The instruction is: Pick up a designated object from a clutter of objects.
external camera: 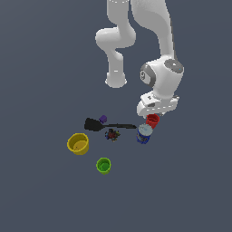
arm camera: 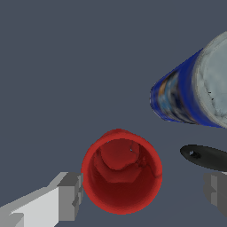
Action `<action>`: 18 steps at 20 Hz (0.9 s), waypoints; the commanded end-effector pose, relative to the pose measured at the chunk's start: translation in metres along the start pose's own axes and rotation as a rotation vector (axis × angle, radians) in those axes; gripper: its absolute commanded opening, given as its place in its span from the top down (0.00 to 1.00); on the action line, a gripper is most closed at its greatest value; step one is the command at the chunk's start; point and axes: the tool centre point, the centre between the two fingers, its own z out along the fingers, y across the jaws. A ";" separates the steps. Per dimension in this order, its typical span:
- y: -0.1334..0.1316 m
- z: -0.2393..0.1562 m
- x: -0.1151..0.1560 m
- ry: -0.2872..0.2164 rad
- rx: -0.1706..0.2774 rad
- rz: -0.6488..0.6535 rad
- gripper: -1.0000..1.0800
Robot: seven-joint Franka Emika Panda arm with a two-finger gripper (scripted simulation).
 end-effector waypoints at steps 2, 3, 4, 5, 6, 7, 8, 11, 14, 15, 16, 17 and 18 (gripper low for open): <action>-0.010 0.007 -0.006 0.001 0.005 -0.008 0.04; -0.011 0.008 -0.007 0.001 0.006 -0.009 0.04; -0.012 0.009 -0.008 0.000 0.006 -0.010 0.04; -0.012 0.009 -0.008 0.000 0.006 -0.010 0.04; -0.011 0.008 -0.007 0.000 0.005 -0.010 0.04; -0.011 0.008 -0.007 0.000 0.005 -0.010 0.04; -0.011 0.009 -0.007 0.000 0.005 -0.010 0.04; -0.011 0.015 -0.008 0.000 0.005 -0.010 0.04; -0.012 0.026 -0.008 0.000 0.006 -0.011 0.04; -0.012 0.031 -0.009 0.000 0.006 -0.011 0.04; -0.012 0.036 -0.009 0.000 0.006 -0.011 0.04; -0.012 0.041 -0.009 0.000 0.006 -0.011 0.04; -0.012 0.044 -0.009 0.000 0.007 -0.011 0.04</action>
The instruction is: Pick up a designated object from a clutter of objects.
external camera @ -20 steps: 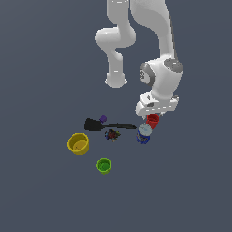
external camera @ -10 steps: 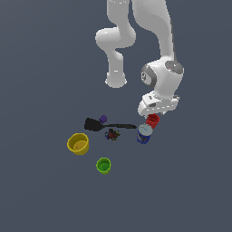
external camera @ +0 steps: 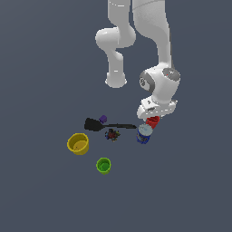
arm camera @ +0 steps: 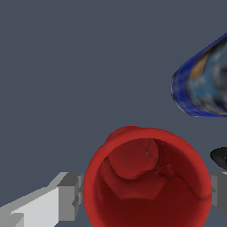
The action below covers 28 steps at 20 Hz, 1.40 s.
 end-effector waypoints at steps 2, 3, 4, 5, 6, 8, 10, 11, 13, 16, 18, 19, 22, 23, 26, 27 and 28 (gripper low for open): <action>0.000 0.013 0.000 0.000 0.000 0.000 0.04; 0.000 0.015 0.000 0.000 0.000 0.000 0.04; 0.000 0.017 0.000 0.000 0.000 0.000 0.04; 0.000 0.019 0.000 0.000 0.000 0.000 0.04; 0.000 0.019 0.000 0.000 0.000 0.000 0.04; 0.000 0.020 0.000 0.000 0.000 0.000 1.00; 0.000 0.020 0.000 0.000 0.000 0.000 1.00; 0.000 0.020 0.000 0.000 0.000 0.000 1.00; 0.000 0.020 0.000 0.000 0.000 0.000 1.00; 0.000 0.020 0.000 0.000 0.000 0.000 1.00; -0.001 0.018 0.000 0.002 0.000 -0.001 1.00; -0.001 0.018 0.000 0.002 0.000 -0.001 1.00; 0.001 0.015 -0.001 0.002 0.000 -0.001 1.00; 0.002 0.013 -0.002 0.002 0.000 -0.001 1.00; 0.006 0.006 -0.003 0.002 -0.001 -0.001 1.00; 0.007 0.003 -0.004 0.002 -0.001 -0.001 1.00; 0.009 -0.001 -0.005 0.002 -0.001 -0.001 1.00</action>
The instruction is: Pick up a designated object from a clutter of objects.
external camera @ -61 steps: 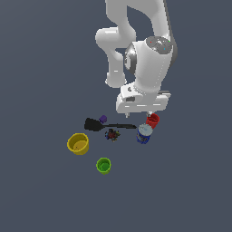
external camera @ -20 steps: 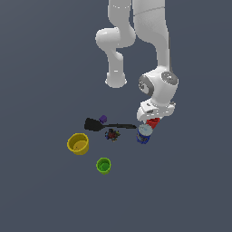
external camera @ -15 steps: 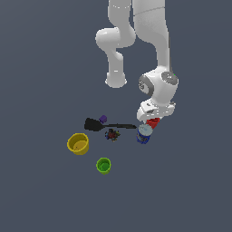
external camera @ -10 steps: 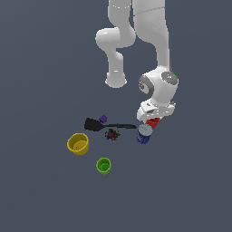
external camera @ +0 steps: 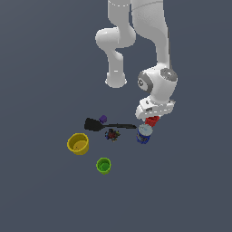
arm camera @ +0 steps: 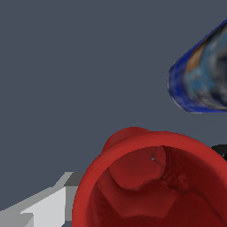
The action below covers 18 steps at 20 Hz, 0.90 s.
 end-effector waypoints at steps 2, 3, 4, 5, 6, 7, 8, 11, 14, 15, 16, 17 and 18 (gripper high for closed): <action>0.007 -0.014 -0.003 0.002 0.000 0.000 1.00; 0.009 -0.018 -0.004 0.002 0.000 0.000 1.00; 0.012 -0.024 -0.005 0.002 0.000 0.000 1.00; 0.015 -0.029 -0.006 0.002 0.000 0.000 1.00; 0.018 -0.035 -0.008 0.002 0.000 0.000 1.00; 0.021 -0.041 -0.010 0.002 0.000 0.000 1.00; 0.024 -0.048 -0.011 0.002 0.000 0.000 1.00; 0.035 -0.069 -0.016 0.002 0.001 0.000 1.00; 0.046 -0.092 -0.022 0.002 0.003 0.000 1.00; 0.050 -0.100 -0.024 0.002 0.003 -0.001 1.00; 0.054 -0.107 -0.026 0.002 0.004 -0.001 1.00; 0.058 -0.115 -0.028 0.002 0.005 -0.001 1.00; 0.062 -0.123 -0.029 0.002 0.005 -0.001 1.00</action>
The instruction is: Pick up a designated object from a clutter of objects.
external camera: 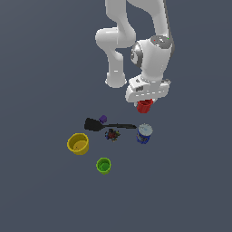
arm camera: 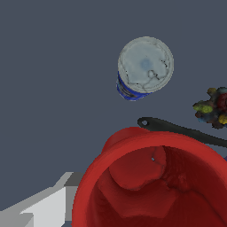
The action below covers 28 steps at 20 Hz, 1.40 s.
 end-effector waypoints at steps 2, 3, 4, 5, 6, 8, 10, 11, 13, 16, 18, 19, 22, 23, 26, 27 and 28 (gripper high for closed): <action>0.014 -0.029 -0.007 0.001 0.003 0.000 1.00; 0.018 -0.038 -0.009 0.001 0.004 -0.001 1.00; 0.022 -0.047 -0.011 0.002 0.004 -0.001 1.00; 0.027 -0.056 -0.013 0.002 0.004 -0.001 1.00; 0.031 -0.064 -0.015 0.002 0.004 -0.001 1.00; 0.040 -0.082 -0.019 0.002 0.004 0.000 1.00; 0.048 -0.099 -0.023 0.002 0.004 0.000 1.00; 0.053 -0.107 -0.025 0.002 0.004 0.000 1.00; 0.061 -0.125 -0.028 0.001 0.004 0.000 1.00; 0.074 -0.149 -0.033 0.001 0.003 0.001 1.00; 0.082 -0.164 -0.036 0.001 0.002 0.001 1.00; 0.085 -0.170 -0.037 0.001 0.001 0.002 1.00; 0.094 -0.188 -0.041 0.001 0.000 0.002 1.00; 0.097 -0.193 -0.041 0.001 0.000 0.002 1.00; 0.103 -0.206 -0.043 0.001 -0.001 0.002 1.00; 0.105 -0.209 -0.044 0.001 -0.001 0.002 1.00; 0.107 -0.212 -0.044 0.001 -0.002 0.003 1.00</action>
